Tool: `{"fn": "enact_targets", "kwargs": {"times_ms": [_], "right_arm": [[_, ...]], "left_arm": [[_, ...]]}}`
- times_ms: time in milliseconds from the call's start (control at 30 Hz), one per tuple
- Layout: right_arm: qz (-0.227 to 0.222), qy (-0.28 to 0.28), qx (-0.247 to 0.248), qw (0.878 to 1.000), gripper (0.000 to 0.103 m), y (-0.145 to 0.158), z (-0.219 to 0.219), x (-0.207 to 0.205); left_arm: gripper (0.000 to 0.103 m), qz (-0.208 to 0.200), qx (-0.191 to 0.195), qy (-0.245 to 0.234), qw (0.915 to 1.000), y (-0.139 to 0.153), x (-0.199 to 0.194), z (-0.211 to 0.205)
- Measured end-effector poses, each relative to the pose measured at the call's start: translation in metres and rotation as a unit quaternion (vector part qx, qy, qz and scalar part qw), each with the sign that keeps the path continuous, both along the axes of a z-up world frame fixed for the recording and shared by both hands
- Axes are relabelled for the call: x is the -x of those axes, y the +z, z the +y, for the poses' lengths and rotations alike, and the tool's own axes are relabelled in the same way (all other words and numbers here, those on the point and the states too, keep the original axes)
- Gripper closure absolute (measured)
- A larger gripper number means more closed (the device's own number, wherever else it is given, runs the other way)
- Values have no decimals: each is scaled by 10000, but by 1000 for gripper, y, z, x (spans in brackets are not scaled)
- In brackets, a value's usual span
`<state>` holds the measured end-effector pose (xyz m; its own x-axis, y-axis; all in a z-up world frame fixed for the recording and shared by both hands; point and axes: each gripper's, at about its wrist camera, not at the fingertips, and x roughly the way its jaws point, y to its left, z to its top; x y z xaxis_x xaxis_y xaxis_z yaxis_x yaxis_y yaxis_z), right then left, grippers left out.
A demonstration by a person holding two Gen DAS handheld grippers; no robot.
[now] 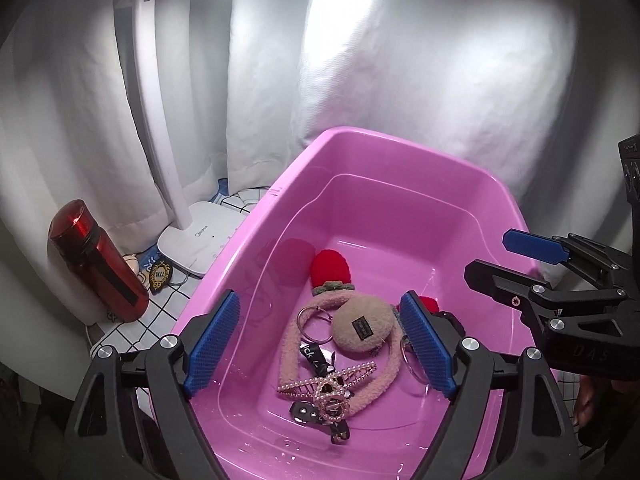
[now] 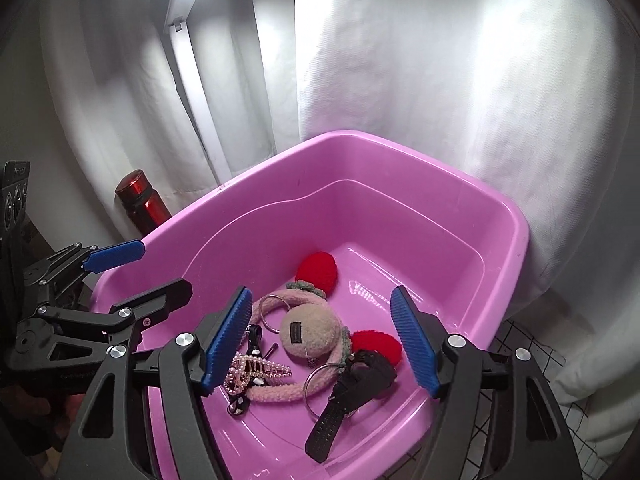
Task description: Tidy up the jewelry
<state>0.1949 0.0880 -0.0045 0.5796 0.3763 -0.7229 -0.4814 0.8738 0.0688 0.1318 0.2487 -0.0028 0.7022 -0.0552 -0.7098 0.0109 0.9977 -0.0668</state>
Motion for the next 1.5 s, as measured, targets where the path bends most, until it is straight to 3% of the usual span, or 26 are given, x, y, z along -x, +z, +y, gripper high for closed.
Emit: {"fn": "enact_targets", "kwargs": {"times_ms": [167,533,1500], "right_arm": [[-6,-55,48,10000,34,0,1,5],[-16,-230,81,9997,34,1,-6,27],[-130,-627,97,9979,34,11,-33,73]], "left_arm": [[13,-6,-137,186,9997,3,7,-2],[10,12,-492,500,9975,12,20,-8],[7,70,-453,901,9949,23,55,-17]]}}
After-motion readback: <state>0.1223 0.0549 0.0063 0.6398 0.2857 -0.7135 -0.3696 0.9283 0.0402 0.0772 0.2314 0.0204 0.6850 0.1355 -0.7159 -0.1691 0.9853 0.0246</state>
